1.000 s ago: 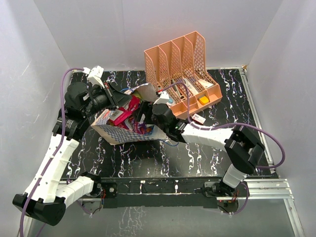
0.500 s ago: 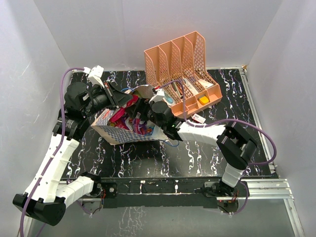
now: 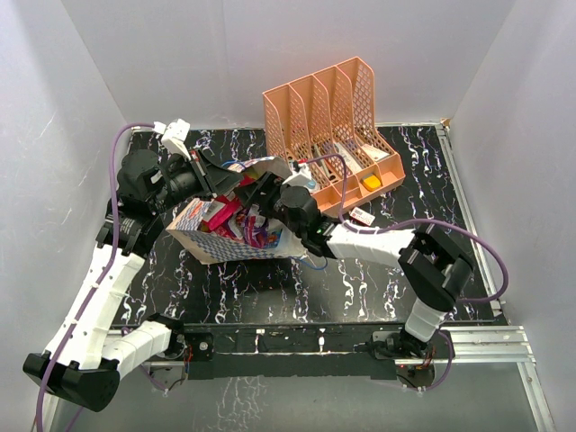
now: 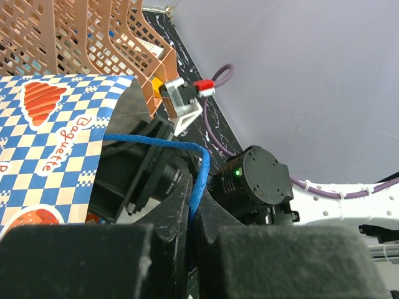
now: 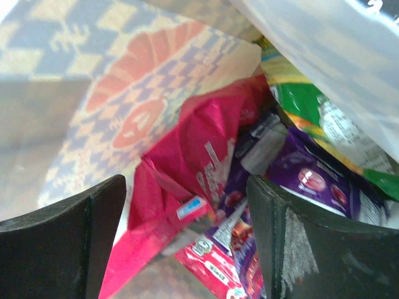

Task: Take the snacks out of the paper bag
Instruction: Take out the snack from the paper bag, then place the snack at the center of the board.

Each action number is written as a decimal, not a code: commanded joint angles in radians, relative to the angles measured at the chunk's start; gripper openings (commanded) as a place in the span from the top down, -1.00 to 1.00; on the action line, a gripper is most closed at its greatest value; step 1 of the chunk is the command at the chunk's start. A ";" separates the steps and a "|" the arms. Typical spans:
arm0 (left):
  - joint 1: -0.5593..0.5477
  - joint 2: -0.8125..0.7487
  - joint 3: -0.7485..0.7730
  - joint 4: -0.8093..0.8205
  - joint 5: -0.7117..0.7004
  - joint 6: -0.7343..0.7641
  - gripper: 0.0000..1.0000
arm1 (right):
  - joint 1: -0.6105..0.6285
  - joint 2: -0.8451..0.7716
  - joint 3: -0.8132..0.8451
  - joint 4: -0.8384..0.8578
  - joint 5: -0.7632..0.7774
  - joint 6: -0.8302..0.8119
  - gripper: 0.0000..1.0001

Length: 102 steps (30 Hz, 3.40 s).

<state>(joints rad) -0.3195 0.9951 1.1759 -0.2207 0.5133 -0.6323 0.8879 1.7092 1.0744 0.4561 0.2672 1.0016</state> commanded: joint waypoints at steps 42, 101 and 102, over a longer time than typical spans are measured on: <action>-0.027 -0.013 0.127 -0.176 -0.355 0.082 1.00 | -0.028 -0.446 0.054 -0.073 -0.111 -0.070 0.85; -0.028 -0.031 0.083 -0.137 -0.322 0.049 1.00 | -1.446 -0.482 -0.183 -0.417 -0.585 -0.251 0.85; -0.029 -0.031 0.081 -0.137 -0.322 0.051 1.00 | -1.448 -0.522 -0.216 -0.438 -0.521 -0.237 0.85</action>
<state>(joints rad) -0.3428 0.9886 1.2694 -0.3866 0.1677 -0.5800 -0.5213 1.3338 0.9394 -0.0067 -0.2573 0.6689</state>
